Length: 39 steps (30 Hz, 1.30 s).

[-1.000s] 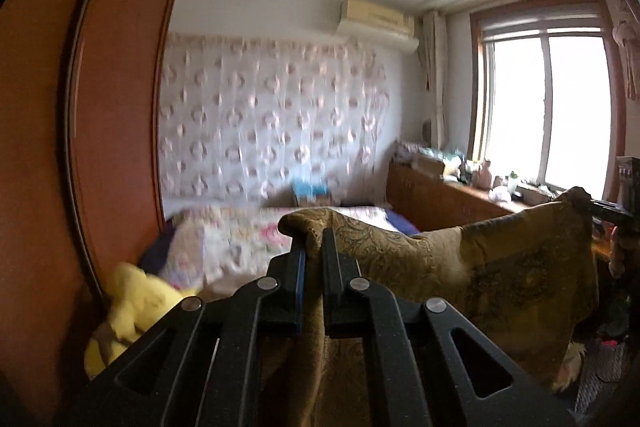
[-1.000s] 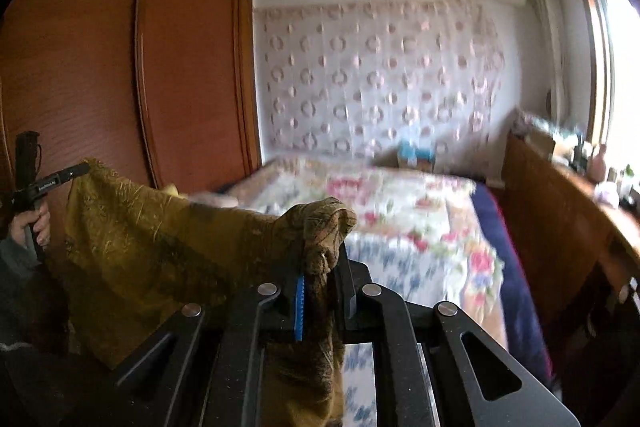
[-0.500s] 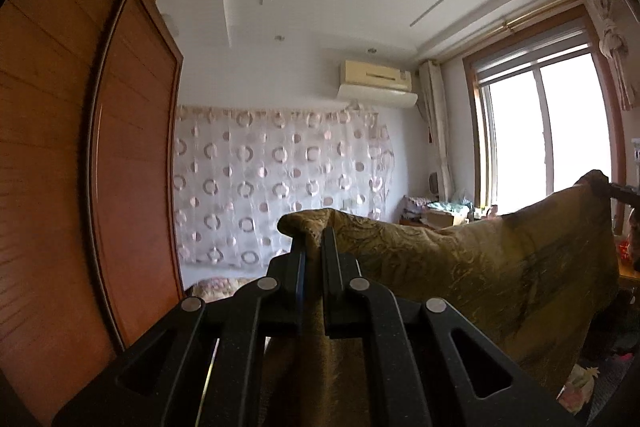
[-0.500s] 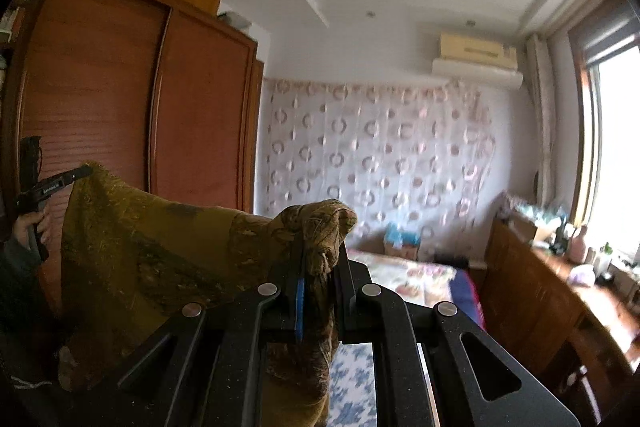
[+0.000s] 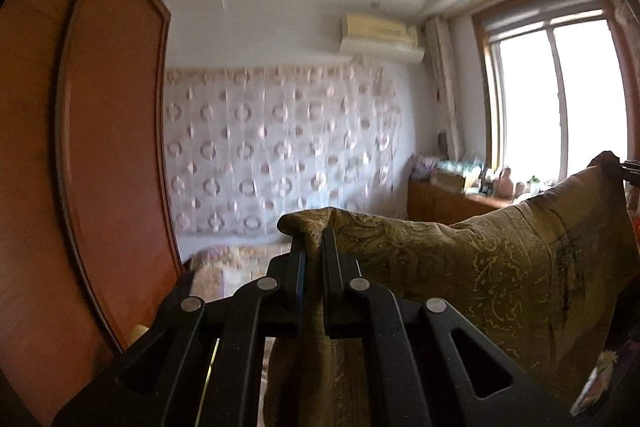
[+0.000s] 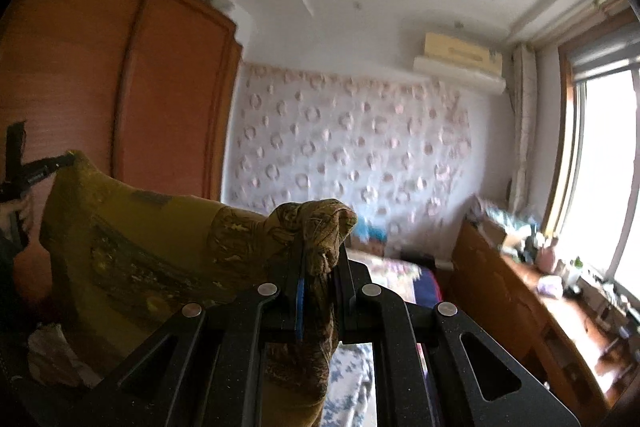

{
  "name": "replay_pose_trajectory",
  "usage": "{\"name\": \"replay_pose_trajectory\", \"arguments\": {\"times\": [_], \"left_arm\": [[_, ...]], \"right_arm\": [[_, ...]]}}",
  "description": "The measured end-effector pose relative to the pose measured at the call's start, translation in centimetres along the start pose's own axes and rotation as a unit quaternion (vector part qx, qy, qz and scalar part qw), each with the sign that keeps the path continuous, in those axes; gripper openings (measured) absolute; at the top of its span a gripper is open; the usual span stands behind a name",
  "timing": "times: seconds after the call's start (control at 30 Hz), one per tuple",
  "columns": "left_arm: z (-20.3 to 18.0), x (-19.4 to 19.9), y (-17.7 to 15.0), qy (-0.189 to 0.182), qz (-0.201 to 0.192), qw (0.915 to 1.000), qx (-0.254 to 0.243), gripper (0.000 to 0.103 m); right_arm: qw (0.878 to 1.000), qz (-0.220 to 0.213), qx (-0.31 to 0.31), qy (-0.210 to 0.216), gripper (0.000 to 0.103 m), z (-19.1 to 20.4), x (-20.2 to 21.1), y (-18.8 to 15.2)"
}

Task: Fold small clothes
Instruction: 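Lift the held shirt high with both grippers, then lay the shirt down folded and open both grippers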

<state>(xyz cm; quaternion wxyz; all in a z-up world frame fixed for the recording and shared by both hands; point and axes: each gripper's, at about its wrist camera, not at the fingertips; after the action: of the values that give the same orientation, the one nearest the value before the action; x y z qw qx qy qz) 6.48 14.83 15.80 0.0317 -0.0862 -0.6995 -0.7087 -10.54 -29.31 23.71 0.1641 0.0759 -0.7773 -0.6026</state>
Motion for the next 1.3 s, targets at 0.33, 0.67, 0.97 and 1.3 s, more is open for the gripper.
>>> {"name": "replay_pose_trajectory", "arguments": {"times": [0.33, 0.67, 0.97, 1.3], "left_arm": [[0.2, -16.4, -7.9, 0.006, 0.133, 0.991, 0.007, 0.007], [0.0, -22.3, -10.8, 0.009, 0.2, 0.9798, 0.009, 0.007], [0.6, -25.2, -12.8, 0.009, 0.243, 0.9698, 0.014, 0.007], [0.3, -23.2, -14.1, 0.001, 0.257, 0.9664, 0.001, 0.045]], "right_arm": [[0.991, 0.132, -0.038, -0.006, 0.011, -0.6, -20.0, -9.1], [0.976, 0.213, -0.051, 0.003, 0.011, -0.9, -31.1, -9.5], [0.967, 0.248, -0.054, 0.018, 0.011, -4.9, -33.4, -8.8], [0.962, 0.265, -0.066, 0.015, 0.04, -4.8, -32.5, -10.6]]}}
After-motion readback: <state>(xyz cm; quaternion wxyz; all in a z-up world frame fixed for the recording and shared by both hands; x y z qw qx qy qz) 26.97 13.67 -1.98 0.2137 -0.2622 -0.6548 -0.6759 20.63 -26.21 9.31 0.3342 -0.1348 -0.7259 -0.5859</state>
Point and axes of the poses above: each gripper's, at about its wrist camera, not at the fingertips, and x roughly against the way its jaws point, z to its left, y to its top, and after that the axes turned 2 degrees about -y, right-handed
